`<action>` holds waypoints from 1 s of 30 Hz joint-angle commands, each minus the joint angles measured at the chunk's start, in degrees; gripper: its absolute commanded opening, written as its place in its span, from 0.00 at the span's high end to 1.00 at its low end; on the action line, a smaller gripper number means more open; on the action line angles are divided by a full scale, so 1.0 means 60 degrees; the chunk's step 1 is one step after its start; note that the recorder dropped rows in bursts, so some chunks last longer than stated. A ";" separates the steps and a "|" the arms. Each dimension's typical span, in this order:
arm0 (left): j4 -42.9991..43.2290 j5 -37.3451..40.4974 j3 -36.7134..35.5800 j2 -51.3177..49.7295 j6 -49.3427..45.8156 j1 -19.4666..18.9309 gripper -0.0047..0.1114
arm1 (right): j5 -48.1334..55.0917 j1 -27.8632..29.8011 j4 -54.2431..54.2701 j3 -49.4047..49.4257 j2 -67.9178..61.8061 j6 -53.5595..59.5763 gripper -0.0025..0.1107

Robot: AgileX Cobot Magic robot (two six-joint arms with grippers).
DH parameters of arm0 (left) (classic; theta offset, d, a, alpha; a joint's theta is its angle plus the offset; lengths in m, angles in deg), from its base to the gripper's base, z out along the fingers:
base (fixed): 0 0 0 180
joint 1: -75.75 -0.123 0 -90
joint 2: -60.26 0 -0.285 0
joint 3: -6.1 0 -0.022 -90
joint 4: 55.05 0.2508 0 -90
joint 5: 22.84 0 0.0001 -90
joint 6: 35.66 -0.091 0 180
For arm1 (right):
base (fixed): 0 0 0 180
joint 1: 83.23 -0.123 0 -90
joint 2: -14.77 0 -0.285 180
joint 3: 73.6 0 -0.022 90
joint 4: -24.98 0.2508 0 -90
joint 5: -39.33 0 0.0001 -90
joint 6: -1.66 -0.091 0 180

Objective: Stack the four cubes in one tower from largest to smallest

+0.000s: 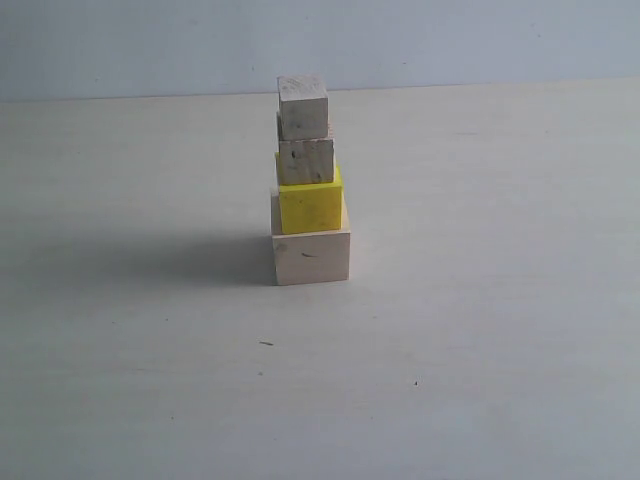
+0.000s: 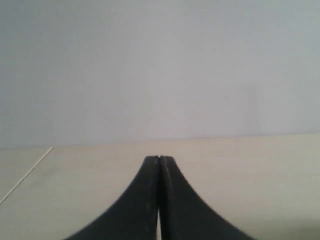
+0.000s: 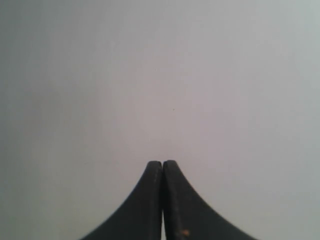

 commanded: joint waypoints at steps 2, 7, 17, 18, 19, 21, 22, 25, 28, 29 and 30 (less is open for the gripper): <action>0.0647 0.0447 -0.0548 0.0053 0.0487 -0.0020 0.96 | 0.0020 0.0029 0.0044 0.0062 0.0039 -0.0005 0.98; 0.0843 0.0657 -0.0936 0.0053 0.0775 0.0003 0.96 | 0.0020 0.0029 0.0027 0.0062 0.0039 -0.0006 0.98; 0.0940 0.1624 -0.0936 0.0053 0.0902 0.0124 0.96 | 0.0020 0.0029 0.0027 0.0062 0.0039 -0.0006 0.98; 0.0940 0.1624 -0.0936 0.0053 0.0963 0.0124 0.96 | 0.0020 0.0029 0.0027 0.0062 0.0039 -0.0006 0.98; 0.0940 0.1641 -0.0936 0.0053 0.1028 0.0124 0.96 | 0.0020 0.0029 0.0027 0.0062 0.0039 -0.0006 0.98; 0.0940 0.1661 -0.0936 0.0053 0.1260 0.0124 0.96 | 0.0020 0.0029 0.0027 0.0062 0.0039 -0.0006 0.98; 0.0940 0.1686 -0.0936 0.0053 0.1366 0.0124 0.96 | 0.0020 0.0029 0.0027 0.0062 0.0039 -0.0006 0.98; 0.0940 0.1669 -0.0936 0.0053 0.1381 0.0124 0.96 | 0.0020 0.0029 0.0027 0.0062 0.0039 -0.0006 0.98; 0.0940 0.1669 -0.0936 0.0053 0.1381 0.0124 0.96 | 0.0020 0.0029 0.0027 0.0062 0.0039 -0.0006 0.98; 0.0940 0.1669 -0.0936 0.0053 0.1381 0.0124 0.96 | 0.0020 0.0029 0.0027 0.0062 0.0039 -0.0006 0.98; 0.0940 0.1669 -0.0936 0.0053 0.1381 0.0124 0.96 | 0.0020 0.0029 0.0027 0.0062 0.0039 -0.0006 0.98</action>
